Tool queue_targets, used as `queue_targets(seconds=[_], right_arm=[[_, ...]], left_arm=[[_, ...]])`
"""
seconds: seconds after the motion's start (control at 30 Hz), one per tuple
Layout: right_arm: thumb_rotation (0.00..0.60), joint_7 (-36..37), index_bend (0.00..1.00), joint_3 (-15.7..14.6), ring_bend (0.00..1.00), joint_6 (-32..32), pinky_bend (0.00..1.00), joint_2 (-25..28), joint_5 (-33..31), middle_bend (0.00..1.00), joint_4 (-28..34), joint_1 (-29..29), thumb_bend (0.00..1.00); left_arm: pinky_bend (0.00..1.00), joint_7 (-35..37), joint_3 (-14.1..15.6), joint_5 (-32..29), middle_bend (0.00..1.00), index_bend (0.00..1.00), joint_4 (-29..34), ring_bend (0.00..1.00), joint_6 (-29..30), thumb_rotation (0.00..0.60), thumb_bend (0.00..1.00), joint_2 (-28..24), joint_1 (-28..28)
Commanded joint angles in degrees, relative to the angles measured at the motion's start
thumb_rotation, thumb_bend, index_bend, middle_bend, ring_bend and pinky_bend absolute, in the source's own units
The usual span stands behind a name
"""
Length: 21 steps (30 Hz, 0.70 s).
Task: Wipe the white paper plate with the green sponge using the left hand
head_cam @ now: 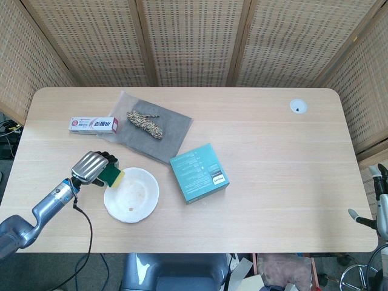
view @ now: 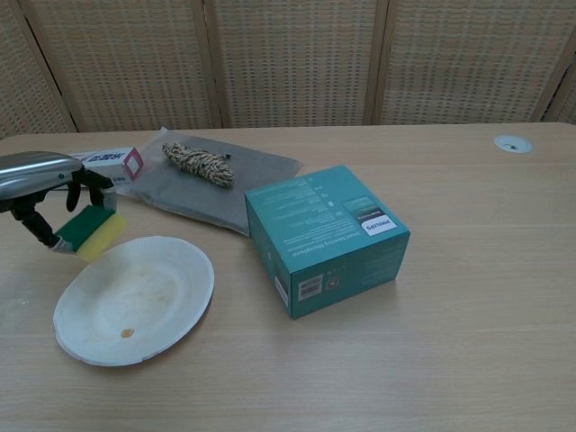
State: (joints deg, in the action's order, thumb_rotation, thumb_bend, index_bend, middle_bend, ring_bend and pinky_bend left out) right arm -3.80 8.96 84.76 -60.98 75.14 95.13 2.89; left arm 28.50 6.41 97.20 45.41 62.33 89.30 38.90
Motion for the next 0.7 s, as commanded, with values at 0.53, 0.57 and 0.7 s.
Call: queue_targets(seconds=[0.53,0.57,0.7], right_arm=[[0.6,0.1,0.04,-0.1,0.0,-0.3,0.0,0.2,-0.2,0.0,0.2,0.1,0.0],[0.6,0.0,0.04,-0.1,0.0,-0.4,0.0,0.1,-0.1,0.0,0.2,0.1,0.0],[0.6,0.0,0.04,-0.2,0.0,-0.5,0.0,0.1,-0.2,0.0,0.3,0.1,0.0]], left_arm=[[0.46,5.7,5.0,1.0,0.47,0.59,24.9,0.38,-5.7,0.6,0.3,-10.7,1.2],[0.45,5.7,5.0,1.1,0.47,0.59,24.4,0.38,-5.7,0.6,0.3,-10.0,1.1],[0.45,8.1,5.2,1.4,0.47,0.6,21.4,0.38,-5.8,0.6,0.3,-6.2,0.8]])
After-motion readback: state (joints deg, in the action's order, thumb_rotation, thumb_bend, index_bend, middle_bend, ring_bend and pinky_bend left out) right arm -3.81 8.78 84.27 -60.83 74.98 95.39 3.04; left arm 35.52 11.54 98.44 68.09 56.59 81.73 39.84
